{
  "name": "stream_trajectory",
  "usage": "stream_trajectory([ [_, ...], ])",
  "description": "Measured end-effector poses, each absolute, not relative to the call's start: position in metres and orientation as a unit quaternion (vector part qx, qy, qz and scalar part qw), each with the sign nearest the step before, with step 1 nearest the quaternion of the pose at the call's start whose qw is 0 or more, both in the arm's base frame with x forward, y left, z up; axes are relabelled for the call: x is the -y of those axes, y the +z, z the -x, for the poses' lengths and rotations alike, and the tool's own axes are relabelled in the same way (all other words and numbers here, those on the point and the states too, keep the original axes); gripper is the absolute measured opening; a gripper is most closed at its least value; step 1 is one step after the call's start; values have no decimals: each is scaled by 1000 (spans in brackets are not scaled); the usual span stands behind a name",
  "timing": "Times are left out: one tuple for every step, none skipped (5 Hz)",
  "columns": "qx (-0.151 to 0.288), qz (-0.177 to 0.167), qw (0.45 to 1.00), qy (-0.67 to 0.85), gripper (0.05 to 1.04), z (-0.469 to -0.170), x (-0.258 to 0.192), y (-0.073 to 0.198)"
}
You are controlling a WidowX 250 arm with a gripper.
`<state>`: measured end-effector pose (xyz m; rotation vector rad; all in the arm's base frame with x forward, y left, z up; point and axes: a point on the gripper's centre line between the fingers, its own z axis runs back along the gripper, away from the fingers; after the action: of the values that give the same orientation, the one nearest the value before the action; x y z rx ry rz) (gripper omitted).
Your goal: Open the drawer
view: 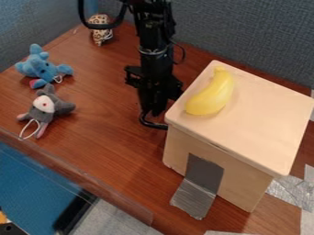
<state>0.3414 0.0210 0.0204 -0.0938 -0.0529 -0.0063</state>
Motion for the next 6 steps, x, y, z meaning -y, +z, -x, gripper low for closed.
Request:
stream_trajectory([
  [26, 47, 999, 0, 130, -342, -22, 20],
  [26, 43, 999, -2, 129, -343, -26, 20],
  [29, 31, 999, 7, 129, -344, -45, 22],
  [30, 23, 999, 17, 129, -346, -63, 21],
  [29, 19, 999, 20, 129, -348, -73, 20],
  [28, 14, 999, 32, 128, -348, -91, 20],
])
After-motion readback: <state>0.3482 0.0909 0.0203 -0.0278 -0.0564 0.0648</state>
